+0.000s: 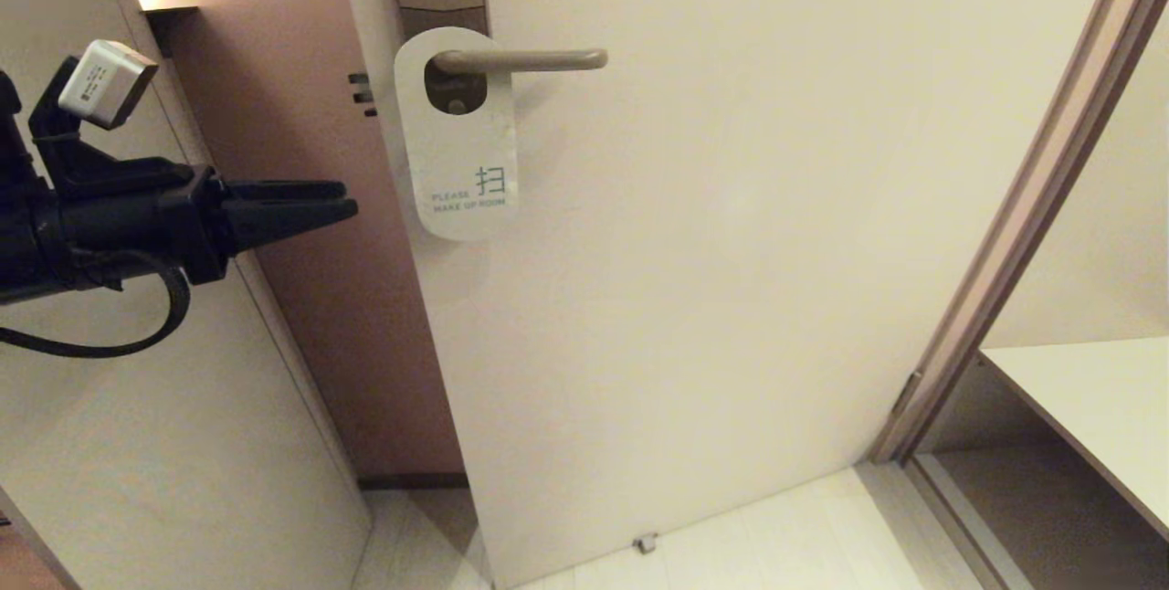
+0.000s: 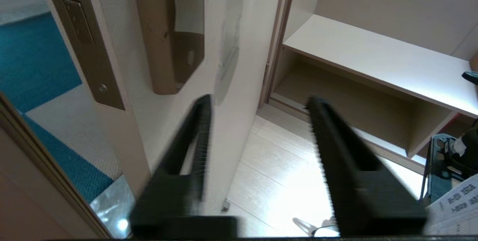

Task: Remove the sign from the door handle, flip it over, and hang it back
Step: Take down the sign

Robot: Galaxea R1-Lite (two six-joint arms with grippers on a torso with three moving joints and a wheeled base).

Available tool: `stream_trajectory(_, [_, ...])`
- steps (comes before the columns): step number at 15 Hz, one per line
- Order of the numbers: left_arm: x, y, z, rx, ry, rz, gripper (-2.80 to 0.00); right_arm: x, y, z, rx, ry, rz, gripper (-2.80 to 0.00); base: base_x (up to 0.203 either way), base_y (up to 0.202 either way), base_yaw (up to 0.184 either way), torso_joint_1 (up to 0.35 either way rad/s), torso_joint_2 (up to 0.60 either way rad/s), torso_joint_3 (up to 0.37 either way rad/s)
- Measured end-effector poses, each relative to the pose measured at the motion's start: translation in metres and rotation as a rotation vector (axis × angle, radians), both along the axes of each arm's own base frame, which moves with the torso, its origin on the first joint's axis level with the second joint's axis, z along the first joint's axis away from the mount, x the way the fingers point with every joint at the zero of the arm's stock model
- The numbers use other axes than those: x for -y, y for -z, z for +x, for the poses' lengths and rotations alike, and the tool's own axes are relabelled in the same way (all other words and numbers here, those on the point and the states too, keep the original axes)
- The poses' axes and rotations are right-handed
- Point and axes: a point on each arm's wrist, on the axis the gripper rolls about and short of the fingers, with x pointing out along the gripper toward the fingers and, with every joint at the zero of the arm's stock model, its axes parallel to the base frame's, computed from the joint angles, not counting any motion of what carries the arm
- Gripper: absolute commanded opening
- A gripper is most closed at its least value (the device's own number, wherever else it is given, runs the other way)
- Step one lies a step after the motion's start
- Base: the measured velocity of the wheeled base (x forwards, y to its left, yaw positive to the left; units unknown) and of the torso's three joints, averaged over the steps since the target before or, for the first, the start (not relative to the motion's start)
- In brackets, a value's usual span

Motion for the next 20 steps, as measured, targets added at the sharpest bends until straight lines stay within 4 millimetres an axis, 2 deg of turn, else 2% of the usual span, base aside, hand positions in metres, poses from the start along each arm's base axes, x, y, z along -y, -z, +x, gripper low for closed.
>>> stream_trajectory(5, [0.004, -0.003, 0.02, 0.035, 0.057, -0.007, 0.0, 0.0, 0.0, 0.0, 0.0, 0.0, -0.001, -2.8, 0.0, 0.0, 0.0, 0.0, 0.0, 0.0])
stream_trajectory(10, [0.023, -0.007, 0.036, 0.036, 0.118, -0.017, 0.0, 0.0, 0.0, 0.0, 0.0, -0.001, 0.0, -2.8, 0.0, 0.0, 0.0, 0.0, 0.0, 0.0])
stream_trajectory(20, [0.039, -0.007, 0.047, 0.024, 0.168, -0.027, 0.0, 0.0, 0.0, 0.0, 0.0, -0.001, 0.0, -2.8, 0.0, 0.0, 0.0, 0.0, 0.0, 0.0])
